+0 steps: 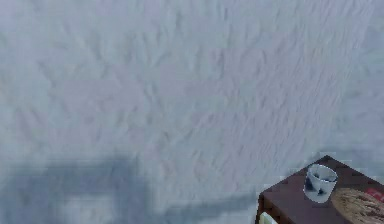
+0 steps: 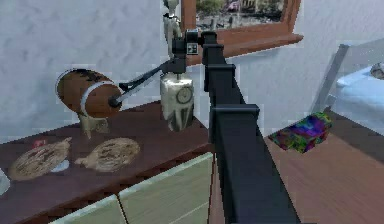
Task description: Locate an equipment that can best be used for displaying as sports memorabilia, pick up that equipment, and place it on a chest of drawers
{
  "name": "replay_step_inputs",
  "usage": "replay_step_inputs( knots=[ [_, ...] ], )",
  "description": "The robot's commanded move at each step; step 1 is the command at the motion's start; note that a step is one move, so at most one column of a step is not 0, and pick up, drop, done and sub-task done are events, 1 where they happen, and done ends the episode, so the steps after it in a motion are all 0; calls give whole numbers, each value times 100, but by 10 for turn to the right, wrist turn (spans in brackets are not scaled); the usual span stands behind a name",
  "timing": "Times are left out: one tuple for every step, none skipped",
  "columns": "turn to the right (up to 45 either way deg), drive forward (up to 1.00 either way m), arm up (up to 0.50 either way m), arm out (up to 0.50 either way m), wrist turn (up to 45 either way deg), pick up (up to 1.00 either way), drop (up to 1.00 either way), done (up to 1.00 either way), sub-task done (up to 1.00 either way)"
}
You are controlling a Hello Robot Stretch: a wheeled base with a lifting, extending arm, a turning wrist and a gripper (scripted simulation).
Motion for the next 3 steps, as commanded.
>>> replay_step_inputs(
  knots=[
    [0, 0, -26, 0, 0, 0, 0, 0, 0],
    [0, 0, 0, 0, 0, 0, 100, 0, 0],
    [0, 0, 0, -10, 0, 0, 0, 0, 0]
  ],
)
